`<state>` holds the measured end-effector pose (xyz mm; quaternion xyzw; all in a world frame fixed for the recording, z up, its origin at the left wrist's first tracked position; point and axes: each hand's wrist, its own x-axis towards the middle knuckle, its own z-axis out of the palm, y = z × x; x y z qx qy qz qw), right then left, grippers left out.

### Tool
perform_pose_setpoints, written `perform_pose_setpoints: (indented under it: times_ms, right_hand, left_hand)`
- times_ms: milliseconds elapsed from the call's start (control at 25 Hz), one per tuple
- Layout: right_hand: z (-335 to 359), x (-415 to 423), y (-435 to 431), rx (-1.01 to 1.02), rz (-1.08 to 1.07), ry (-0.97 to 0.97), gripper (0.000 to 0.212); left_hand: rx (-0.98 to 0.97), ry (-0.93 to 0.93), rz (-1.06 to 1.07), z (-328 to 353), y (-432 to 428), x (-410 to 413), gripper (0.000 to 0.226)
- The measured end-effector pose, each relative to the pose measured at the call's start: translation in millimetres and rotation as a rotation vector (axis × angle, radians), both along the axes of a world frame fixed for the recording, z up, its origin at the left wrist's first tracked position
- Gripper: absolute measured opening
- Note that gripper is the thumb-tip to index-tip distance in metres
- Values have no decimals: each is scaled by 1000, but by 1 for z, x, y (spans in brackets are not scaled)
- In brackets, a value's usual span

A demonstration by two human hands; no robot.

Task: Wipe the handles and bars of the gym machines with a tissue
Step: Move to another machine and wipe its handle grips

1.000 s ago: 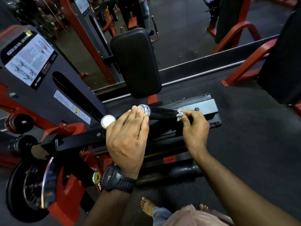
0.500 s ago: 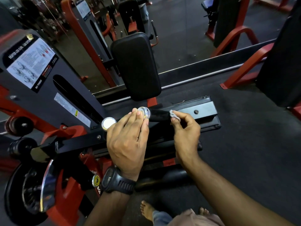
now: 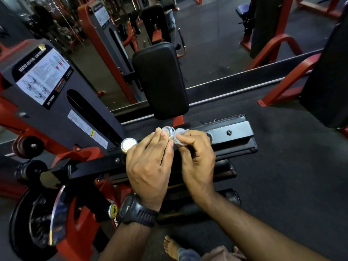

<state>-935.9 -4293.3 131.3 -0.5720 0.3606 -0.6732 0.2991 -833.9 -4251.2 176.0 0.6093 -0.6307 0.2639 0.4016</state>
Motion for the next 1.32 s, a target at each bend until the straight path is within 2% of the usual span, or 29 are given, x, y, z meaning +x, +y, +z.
perform_pose_setpoints:
  times_ms: [120, 240, 320, 440, 600, 760, 960, 1040, 1080, 1160, 1200, 1280, 1320]
  right_hand:
    - [-11, -6, -6, -76, -1, 103, 17]
    - [-16, -17, -18, -321, 7, 286, 8]
    - [-26, -25, -26, -390, -8, 416, 5]
    - [-41, -33, -31, -273, -71, 429, 12]
    - [-53, -35, -34, -234, -70, 429, 14]
    - [-64, -43, -34, 36, -84, 239, 15]
    - [-42, -37, -29, 303, -137, 110, 14]
    - [-30, -41, -39, 346, -81, 126, 13]
    - [-25, -46, -48, 367, -43, 210, 13]
    - [-12, -57, -69, 473, 100, 323, 11]
    - [-3, -59, -75, 525, 213, 311, 13]
    - [20, -55, -80, 502, 447, 312, 18]
    - [30, -51, -82, 438, 503, 379, 20]
  left_hand:
    - [13, -8, -7, 0, 1, 0, 19]
    - [4, 3, -1, 1, 1, -1, 20]
    - [8, 3, -7, 1, 1, -1, 19]
    - [3, -2, 4, 1, 2, -2, 18]
    - [3, -1, 2, 0, 1, -2, 18]
    - [-9, -4, 14, 1, 1, -2, 18]
    - [-12, -21, 8, 0, 2, -2, 18]
    - [-19, -18, 8, 0, 1, -2, 18]
    - [-19, -18, 9, 0, 0, -2, 18]
    - [-16, -22, 14, 0, 1, -2, 18]
    - [-16, -21, 15, 0, 1, -3, 18]
    - [-20, -23, 25, 2, 0, -3, 18]
    - [-18, -27, 24, 3, 0, -3, 19]
